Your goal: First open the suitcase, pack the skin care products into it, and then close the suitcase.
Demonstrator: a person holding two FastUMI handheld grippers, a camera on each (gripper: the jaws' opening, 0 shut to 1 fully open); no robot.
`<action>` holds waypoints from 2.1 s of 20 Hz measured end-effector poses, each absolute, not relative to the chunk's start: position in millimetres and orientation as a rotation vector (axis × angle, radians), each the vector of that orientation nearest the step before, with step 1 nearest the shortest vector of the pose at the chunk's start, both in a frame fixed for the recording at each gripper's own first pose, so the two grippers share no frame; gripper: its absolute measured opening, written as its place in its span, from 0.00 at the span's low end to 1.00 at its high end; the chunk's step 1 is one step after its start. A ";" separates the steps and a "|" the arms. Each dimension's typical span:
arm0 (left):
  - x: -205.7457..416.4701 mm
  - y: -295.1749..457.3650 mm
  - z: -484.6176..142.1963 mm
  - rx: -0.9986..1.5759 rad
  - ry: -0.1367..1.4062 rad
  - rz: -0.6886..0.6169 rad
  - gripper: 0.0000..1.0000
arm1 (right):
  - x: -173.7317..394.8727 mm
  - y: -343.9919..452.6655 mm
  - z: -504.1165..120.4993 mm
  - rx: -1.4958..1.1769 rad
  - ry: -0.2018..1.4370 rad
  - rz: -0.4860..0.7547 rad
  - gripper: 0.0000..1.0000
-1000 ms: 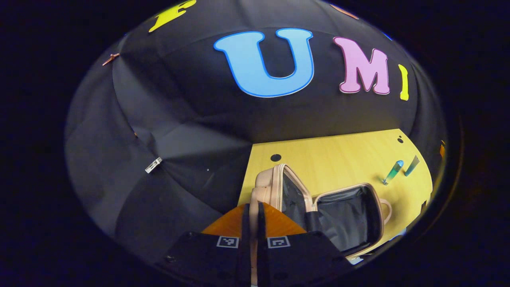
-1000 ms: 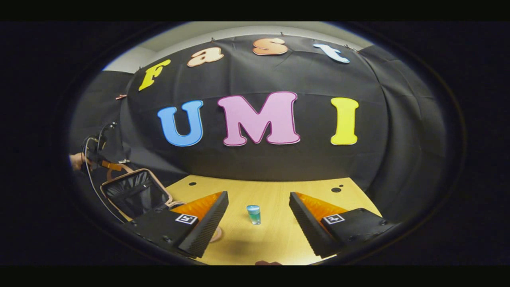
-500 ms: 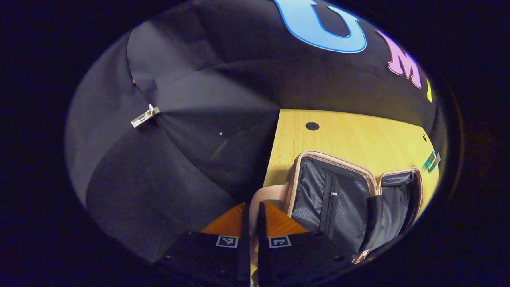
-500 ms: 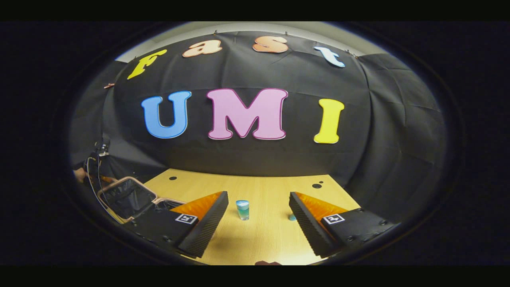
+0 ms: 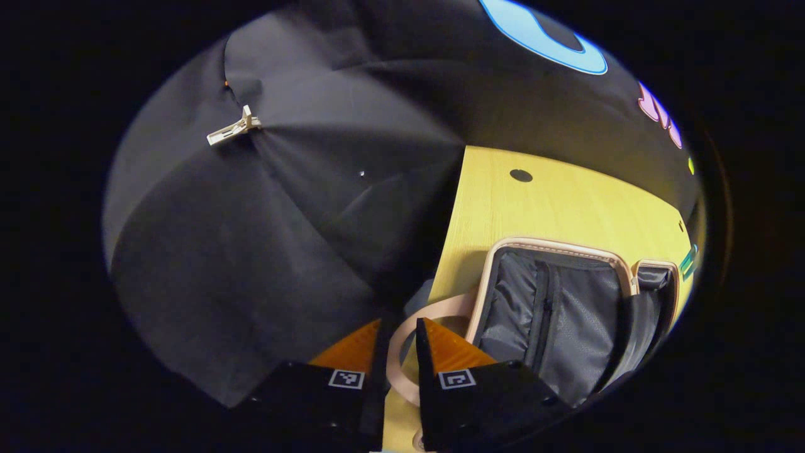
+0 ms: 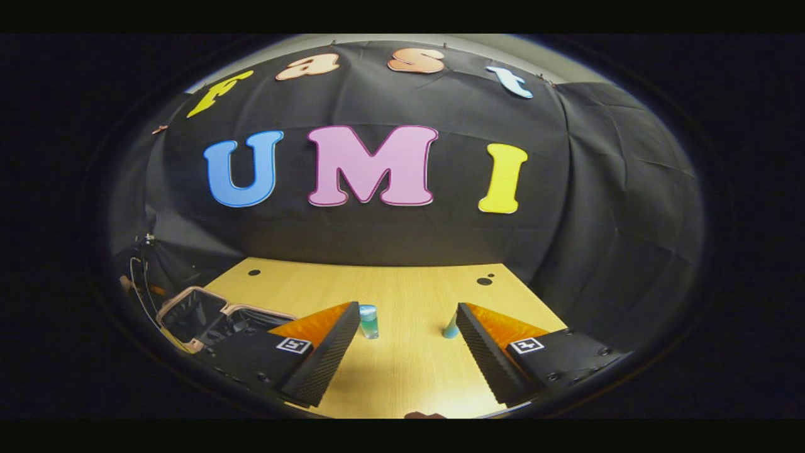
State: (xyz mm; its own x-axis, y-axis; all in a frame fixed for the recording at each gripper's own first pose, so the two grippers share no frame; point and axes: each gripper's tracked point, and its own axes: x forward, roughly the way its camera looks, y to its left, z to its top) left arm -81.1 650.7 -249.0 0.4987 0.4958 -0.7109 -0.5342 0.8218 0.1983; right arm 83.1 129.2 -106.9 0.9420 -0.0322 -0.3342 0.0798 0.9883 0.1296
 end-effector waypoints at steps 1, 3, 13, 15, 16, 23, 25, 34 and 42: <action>-75.8 644.8 -240.8 -0.045 0.812 0.612 0.30 | 84.5 129.4 -107.0 0.141 0.334 -0.058 0.98; -60.0 619.4 -216.6 -0.055 0.730 0.563 0.37 | 89.6 126.8 -106.5 0.149 0.321 -0.063 0.98; 40.9 361.0 -158.6 -0.097 0.502 0.155 0.89 | 119.0 91.6 -129.6 0.094 0.304 -0.106 0.96; 59.2 298.7 -152.0 -0.070 0.464 0.087 0.95 | 126.8 85.7 -140.2 0.087 0.316 -0.096 0.96; 69.3 270.0 -152.6 -0.061 0.453 0.052 0.95 | 130.3 83.3 -146.5 0.083 0.324 -0.088 0.96; 118.2 129.7 -177.0 -0.004 0.448 -0.056 0.97 | 152.3 69.5 -190.0 0.096 0.391 -0.008 0.97; 136.3 102.1 -185.5 -0.011 0.449 -0.074 0.97 | 160.7 65.3 -201.8 0.102 0.408 0.015 0.97; 192.3 38.8 -263.1 -0.025 0.556 -0.071 0.93 | 194.3 64.3 -252.3 0.140 0.476 0.154 0.97; 241.3 33.0 -331.9 -0.011 0.648 -0.066 0.97 | 215.9 58.9 -311.9 0.113 0.561 0.193 0.97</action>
State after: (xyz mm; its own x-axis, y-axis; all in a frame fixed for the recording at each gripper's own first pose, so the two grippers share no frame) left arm 241.3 33.0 -331.9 0.7950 -0.0647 -0.6031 0.0580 0.9978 -0.0306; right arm 215.9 58.9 -311.9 0.8293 0.2126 -0.5168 -0.1511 0.9757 0.1590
